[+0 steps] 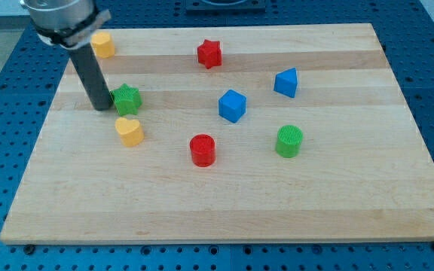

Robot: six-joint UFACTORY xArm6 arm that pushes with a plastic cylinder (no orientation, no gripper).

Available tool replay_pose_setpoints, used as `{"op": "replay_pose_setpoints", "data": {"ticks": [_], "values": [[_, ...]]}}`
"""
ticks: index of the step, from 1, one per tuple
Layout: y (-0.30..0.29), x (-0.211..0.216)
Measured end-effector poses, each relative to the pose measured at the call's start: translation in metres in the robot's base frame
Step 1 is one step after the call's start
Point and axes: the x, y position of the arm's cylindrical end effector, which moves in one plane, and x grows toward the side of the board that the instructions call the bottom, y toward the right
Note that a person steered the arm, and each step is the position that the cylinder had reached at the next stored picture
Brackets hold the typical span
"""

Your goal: Place the yellow hexagon at the top right of the green star

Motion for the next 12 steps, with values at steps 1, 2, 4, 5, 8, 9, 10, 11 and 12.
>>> {"op": "replay_pose_setpoints", "data": {"ticks": [1,2,4,5,8,9,10,11,12], "values": [[-0.054,-0.055],[-0.074,-0.115],[-0.064,-0.191],[-0.064,-0.186],[-0.033,-0.168],[-0.021,-0.168],[-0.026,-0.168],[-0.037,-0.166],[-0.037,-0.166]]}}
